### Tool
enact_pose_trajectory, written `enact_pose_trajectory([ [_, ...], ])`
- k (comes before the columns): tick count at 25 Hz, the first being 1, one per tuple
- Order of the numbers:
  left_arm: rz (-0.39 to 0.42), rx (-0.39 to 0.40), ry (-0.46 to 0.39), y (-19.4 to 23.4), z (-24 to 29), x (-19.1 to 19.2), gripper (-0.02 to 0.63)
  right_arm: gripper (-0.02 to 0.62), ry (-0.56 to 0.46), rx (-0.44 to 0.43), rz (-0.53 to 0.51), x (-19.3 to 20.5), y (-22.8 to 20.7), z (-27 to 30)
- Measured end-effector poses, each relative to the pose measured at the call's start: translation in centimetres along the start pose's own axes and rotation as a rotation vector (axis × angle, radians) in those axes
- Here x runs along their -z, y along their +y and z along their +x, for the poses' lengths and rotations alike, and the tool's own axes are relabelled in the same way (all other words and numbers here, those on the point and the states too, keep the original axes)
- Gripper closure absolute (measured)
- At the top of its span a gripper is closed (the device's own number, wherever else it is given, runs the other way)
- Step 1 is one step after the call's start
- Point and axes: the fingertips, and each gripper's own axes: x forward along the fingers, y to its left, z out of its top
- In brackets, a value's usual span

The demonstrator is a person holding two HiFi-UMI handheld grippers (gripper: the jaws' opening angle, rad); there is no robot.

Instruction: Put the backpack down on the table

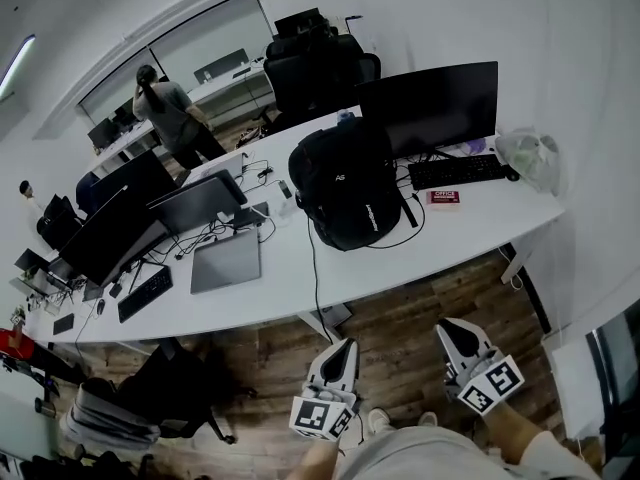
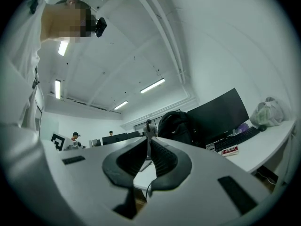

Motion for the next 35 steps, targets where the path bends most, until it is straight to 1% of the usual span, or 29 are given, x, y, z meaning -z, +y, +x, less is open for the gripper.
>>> enact_pose_trajectory([
  [5, 0.007, -0.04, 0.003, -1.0, 0.1, -0.6, 0.597, 0.565, 0.02, -0.009, -0.038, -0.4, -0.5, -1.5],
  [9, 0.007, -0.062, 0.007, -1.2, -0.1, -0.4, 0.597, 0.571, 0.033, 0.001, -0.042, -0.2, -0.8, -2.5],
  [17, 0.008, -0.09, 0.002, -1.5, -0.8, -0.7, 0.597, 0.575, 0.044, -0.016, -0.05, -0.3, -0.6, -3.1],
  [22, 0.014, -0.089, -0.017, -1.5, -1.4, -0.8, 0.597, 0.578, 0.052, -0.024, -0.056, -0.3, -0.2, -3.3],
  [35, 0.017, -0.077, -0.023, -2.1, -1.9, -1.2, 0.597, 0.58, 0.044, -0.031, -0.062, -0.6, 0.8, -3.6],
])
